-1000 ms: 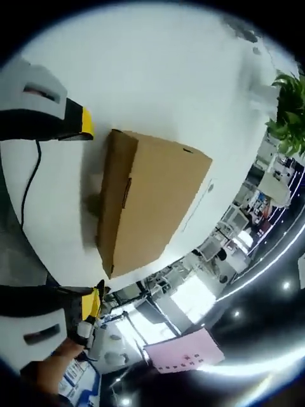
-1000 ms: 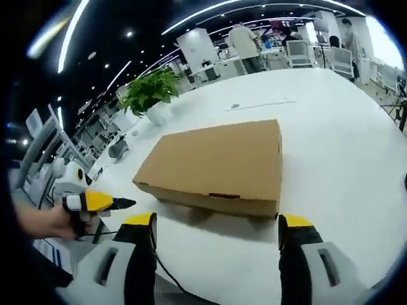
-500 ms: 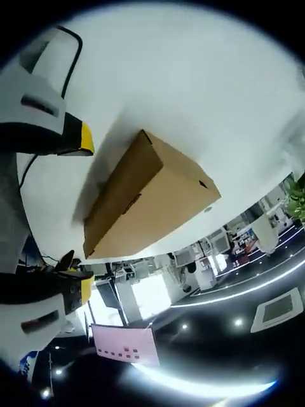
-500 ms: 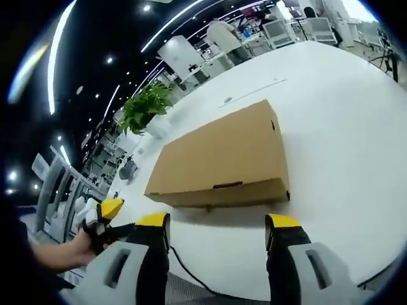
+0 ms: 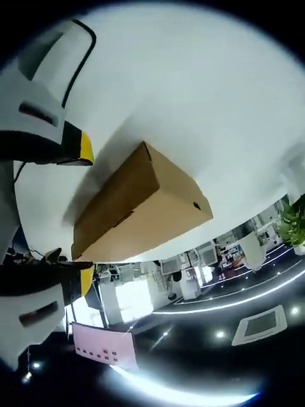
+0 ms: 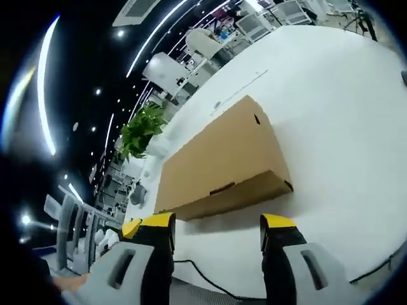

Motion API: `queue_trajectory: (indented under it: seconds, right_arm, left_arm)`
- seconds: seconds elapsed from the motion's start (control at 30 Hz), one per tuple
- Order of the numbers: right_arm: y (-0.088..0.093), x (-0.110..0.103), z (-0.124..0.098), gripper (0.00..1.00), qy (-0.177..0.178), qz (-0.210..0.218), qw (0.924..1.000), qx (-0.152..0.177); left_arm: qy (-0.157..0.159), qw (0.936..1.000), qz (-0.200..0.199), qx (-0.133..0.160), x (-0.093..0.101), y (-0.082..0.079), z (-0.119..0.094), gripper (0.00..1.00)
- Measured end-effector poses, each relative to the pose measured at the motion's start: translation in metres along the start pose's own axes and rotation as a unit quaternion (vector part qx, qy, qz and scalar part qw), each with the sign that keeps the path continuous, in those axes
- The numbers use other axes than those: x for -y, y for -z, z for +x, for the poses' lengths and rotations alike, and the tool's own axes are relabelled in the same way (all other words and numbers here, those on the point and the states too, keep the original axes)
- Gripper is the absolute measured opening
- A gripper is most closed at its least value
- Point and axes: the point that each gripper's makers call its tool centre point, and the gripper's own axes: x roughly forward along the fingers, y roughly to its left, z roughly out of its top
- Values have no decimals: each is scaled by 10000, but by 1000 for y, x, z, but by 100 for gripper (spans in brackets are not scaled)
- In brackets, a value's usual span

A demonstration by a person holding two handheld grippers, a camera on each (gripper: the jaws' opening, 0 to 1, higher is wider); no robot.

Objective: Operate the shoe box by opening the lid, removing the specified soft item, and placing it in the target area until the item is outside and the box remains undamaged.

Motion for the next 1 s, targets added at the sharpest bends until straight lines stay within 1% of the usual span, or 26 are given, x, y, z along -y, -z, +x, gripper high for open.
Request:
queue_trajectory:
  seconds: [0.03, 0.07, 0.1, 0.13, 0.17, 0.23, 0.27, 0.37, 0.43, 0.47, 0.5, 0.53, 0.6, 0.73, 0.77, 0.87, 0.93, 1.0]
  right_arm:
    - [-1, 1, 0, 52, -17, 238, 9997, 55]
    - [-1, 0, 1, 52, -43, 338, 9994, 67]
    - [-1, 2, 1, 52, -19, 168, 9999, 35]
    - [1, 1, 3, 53, 8, 37, 10000, -9]
    - [2, 1, 4, 54, 25, -16, 10000, -31]
    - [3, -1, 6, 54, -5, 67, 10000, -52]
    - [2, -3, 7, 55, -77, 303, 9995, 25]
    - [0, 2, 10, 57, -83, 506, 9986, 116]
    - [-2, 4, 12, 57, -64, 718, 9972, 178]
    - [-4, 4, 14, 57, -101, 939, 9951, 285]
    - [-5, 5, 14, 57, -101, 1143, 9929, 319]
    - [-8, 6, 15, 57, -167, 1316, 9904, 388]
    - [-11, 9, 15, 56, -136, 1423, 9885, 487]
    - [-12, 11, 18, 55, -163, 1532, 9868, 493]
    - [-12, 13, 18, 55, -156, 1632, 9852, 501]
    - [-16, 13, 18, 55, -207, 1882, 9797, 657]
    - [-16, 19, 20, 55, -190, 1984, 9776, 682]
    - [-18, 23, 22, 54, -177, 2237, 9716, 757]
  left_arm:
    - [65, 9998, -175, 44, 1, -1, 1, 61]
    - [117, 9994, -317, 94, 2, -2, 3, 61]
    - [155, 9989, -431, 121, 2, -2, 3, 60]
    - [170, 9987, -455, 141, 1, -3, 5, 60]
    - [161, 9989, -422, 131, 0, -3, 5, 60]
    - [118, 9989, -408, 199, 1, -6, 6, 60]
    - [86, 9989, -397, 243, 1, -8, 7, 60]
    - [-58, 9990, -302, 337, -4, -13, 10, 62]
    - [-101, 9994, -103, 322, -5, -13, 14, 65]
    - [-131, 9994, -100, 298, -5, -15, 15, 65]
    - [-118, 9993, -146, 312, -6, -19, 15, 64]
    - [-24, 9983, -388, 432, -4, -23, 16, 63]
    - [-18, 9961, -663, 579, -6, -28, 17, 62]
    - [-104, 9954, -721, 623, -10, -28, 18, 62]
    - [-114, 9950, -774, 625, -12, -29, 19, 62]
    - [-141, 9936, -876, 700, -14, -30, 18, 62]
    - [-138, 9911, -1075, 772, -16, -31, 19, 61]
    - [-126, 9895, -1205, 790, -17, -32, 20, 58]
